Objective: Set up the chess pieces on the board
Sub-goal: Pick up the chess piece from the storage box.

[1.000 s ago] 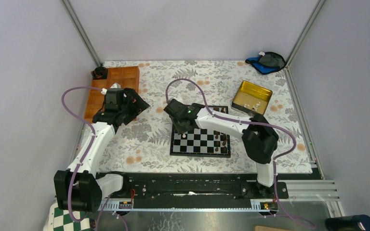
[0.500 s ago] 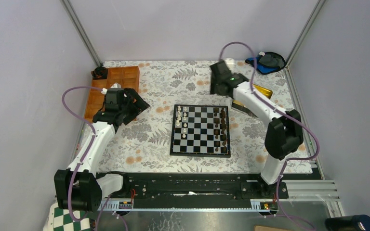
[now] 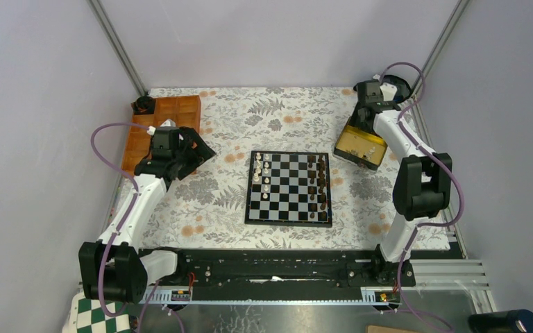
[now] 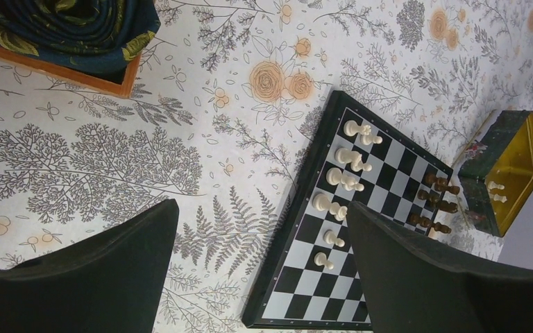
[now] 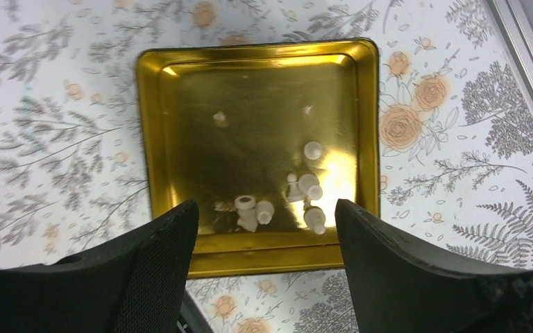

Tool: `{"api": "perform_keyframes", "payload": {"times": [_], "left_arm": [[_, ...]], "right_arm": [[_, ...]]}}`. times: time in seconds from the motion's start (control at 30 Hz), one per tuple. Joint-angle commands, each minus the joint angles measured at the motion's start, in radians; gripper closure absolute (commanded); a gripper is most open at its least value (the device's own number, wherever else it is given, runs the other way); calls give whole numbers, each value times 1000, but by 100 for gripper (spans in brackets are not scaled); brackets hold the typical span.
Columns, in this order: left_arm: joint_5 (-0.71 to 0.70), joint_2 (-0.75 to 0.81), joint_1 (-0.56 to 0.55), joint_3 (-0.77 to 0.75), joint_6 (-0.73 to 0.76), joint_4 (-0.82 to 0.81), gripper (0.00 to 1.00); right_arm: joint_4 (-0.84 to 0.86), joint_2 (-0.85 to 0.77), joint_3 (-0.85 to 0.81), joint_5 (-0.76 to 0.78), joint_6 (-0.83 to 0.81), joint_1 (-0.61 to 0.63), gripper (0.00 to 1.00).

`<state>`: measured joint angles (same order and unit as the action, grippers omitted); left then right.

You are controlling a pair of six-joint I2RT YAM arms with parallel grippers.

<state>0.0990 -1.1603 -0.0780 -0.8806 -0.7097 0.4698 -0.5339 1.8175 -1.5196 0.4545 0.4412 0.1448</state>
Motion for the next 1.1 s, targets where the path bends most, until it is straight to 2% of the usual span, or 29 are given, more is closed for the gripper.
{"api": "perform_keyframes", "payload": {"times": [0.0,0.4,1.07], "left_arm": [[-28,-4,-5,-30,30,-2,1],[-29,-12,-5,-27,27,-2,1],[-28,-20,-5,-24,16,-2,1]], "right_arm": [[14,31,17,11,40,-33,21],[28,69,92,-40,71,-86,24],[63,96,148,-82,77,-118,43]]}}
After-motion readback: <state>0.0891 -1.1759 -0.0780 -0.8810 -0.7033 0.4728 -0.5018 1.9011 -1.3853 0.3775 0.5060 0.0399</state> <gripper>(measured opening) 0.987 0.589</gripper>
